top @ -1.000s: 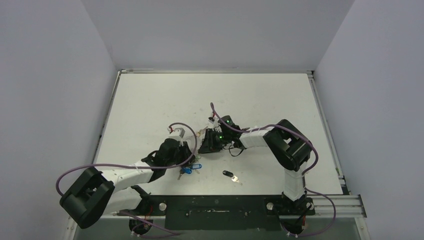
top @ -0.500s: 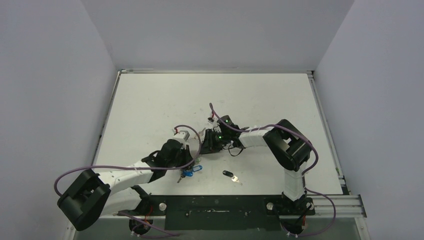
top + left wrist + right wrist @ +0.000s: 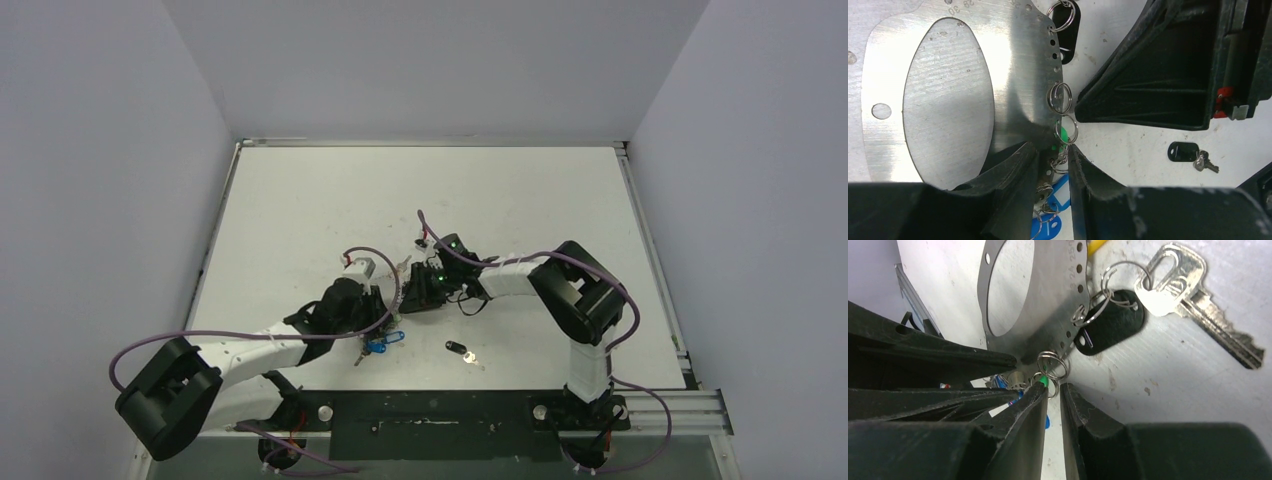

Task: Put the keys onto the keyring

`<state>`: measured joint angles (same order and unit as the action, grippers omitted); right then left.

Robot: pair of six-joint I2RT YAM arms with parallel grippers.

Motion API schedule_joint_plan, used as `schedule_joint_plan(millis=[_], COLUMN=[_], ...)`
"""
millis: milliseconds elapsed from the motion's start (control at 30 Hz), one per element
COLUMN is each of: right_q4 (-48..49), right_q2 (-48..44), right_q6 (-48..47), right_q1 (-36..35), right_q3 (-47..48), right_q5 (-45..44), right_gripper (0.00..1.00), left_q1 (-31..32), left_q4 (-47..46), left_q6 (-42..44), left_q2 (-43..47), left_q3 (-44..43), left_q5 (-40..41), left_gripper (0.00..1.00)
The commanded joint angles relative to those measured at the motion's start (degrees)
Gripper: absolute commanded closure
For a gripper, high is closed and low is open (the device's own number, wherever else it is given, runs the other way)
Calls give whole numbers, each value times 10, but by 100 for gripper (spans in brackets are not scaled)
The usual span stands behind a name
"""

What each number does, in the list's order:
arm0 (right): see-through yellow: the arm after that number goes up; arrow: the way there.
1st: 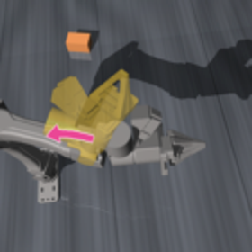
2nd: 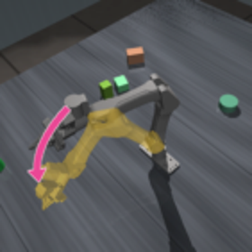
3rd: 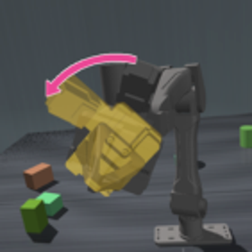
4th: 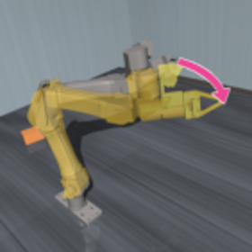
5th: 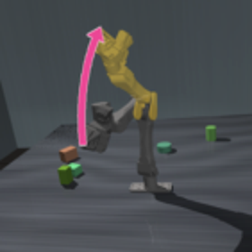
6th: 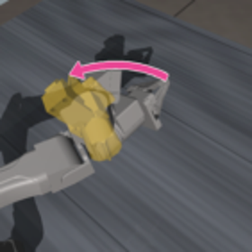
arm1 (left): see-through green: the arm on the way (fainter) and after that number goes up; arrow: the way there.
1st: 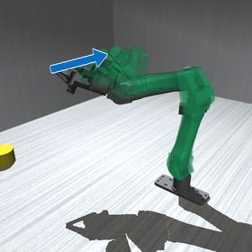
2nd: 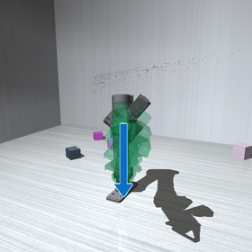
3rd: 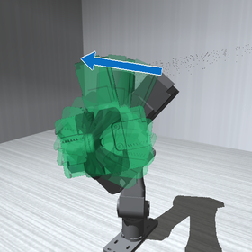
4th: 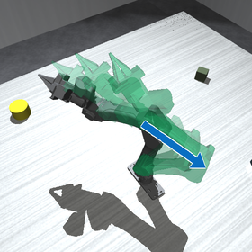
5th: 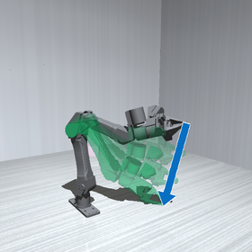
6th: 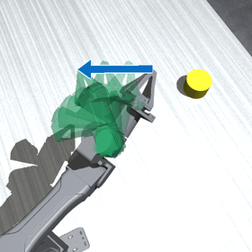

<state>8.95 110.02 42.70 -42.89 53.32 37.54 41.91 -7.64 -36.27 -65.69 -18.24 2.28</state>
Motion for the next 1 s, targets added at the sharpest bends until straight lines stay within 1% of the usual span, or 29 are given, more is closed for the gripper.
schedule_joint_plan(millis=[0,167,300,433,500,567,700,867,967], right_q4=[-117,-101,-69,-39,-20,2,14,33,71], right_q2=[15,15,28,44,54,63,69,67,65], right_q6=[-29,-15,4,27,40,51,59,68,88], right_q1=[-7,-4,-3,-3,-4,-3,-2,9,18], right_q3=[-42,-55,-56,-56,-56,-57,-58,-66,-76], right_q5=[-51,-44,-37,-29,-23,-18,-14,-11,1], right_gripper=[80,81,82,85,86,89,91,92,93], left_q1=[-3,-23,-44,-49,-49,-50,-50,-51,-51], left_q4=[-62,-98,-116,-128,-123,-137,-153,-159,-161], left_q6=[-54,-97,-113,-122,-126,-133,-145,-150,-151], left_q2=[5,-17,-47,-77,-95,-113,-137,-136,-126], left_q3=[10,18,20,15,8,3,-7,-7,-3], left_q5=[-3,-22,-66,-83,-85,-93,-107,-103,-105], left_gripper=[74,75,76,77,79,81,86,94,97])
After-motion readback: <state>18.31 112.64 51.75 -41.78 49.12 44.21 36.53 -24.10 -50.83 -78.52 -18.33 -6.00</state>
